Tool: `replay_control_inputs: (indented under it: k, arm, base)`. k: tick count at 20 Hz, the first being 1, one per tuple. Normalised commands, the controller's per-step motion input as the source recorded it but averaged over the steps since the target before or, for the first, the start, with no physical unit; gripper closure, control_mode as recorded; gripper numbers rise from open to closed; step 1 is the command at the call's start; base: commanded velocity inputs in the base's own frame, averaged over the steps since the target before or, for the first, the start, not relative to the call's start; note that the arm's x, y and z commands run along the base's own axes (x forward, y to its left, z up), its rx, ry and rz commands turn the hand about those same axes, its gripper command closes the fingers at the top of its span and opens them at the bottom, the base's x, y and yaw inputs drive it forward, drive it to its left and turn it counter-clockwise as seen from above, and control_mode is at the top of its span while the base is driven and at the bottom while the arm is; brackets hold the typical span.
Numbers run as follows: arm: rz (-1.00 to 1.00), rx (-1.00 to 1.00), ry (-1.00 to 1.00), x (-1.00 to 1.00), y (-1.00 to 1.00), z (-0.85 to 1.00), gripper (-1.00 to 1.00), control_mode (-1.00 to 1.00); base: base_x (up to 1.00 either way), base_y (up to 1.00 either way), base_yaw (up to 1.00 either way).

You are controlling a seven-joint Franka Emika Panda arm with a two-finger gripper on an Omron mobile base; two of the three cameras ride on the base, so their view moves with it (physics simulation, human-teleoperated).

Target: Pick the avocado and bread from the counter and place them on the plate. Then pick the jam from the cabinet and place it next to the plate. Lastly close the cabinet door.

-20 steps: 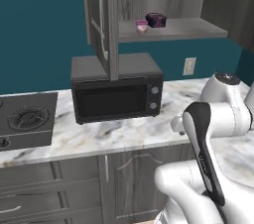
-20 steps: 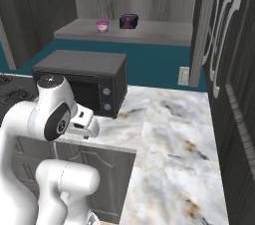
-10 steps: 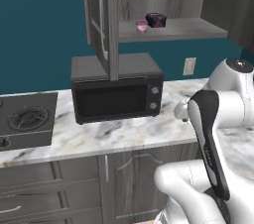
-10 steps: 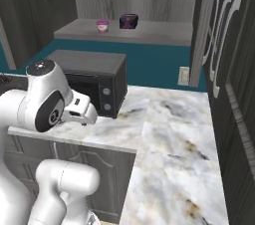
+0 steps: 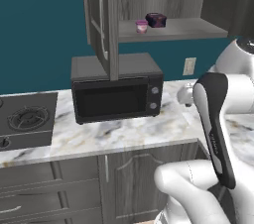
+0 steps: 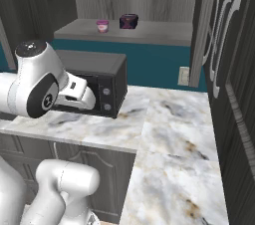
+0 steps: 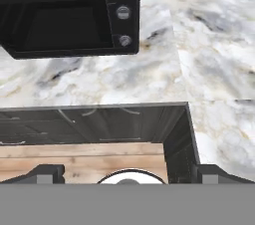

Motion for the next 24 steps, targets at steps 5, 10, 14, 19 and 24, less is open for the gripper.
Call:
replay_control_inputs:
  k: [5, 10, 14, 19, 24]
  arm:
    - [0.01, -0.02, -0.13, 0.0, -0.06, 0.5, -1.0, -1.0]
    - [0.01, -0.06, -0.14, 0.0, 0.0, 0.49, -1.0, -1.0]
    - [0.0, -0.09, -0.14, 0.0, 0.0, 0.39, -1.0, -1.0]
    - [0.02, -0.03, -0.11, 0.02, -0.01, 0.37, -1.0, -1.0]
    - [0.08, 0.0, -0.08, 0.12, -0.11, 0.35, -1.0, -1.0]
  base:
    - [0.0, 0.0, 0.0]
    - [0.0, 0.0, 0.0]
    - [0.0, 0.0, 0.0]
    - [0.0, 0.0, 0.0]
    - [0.0, 0.0, 0.0]
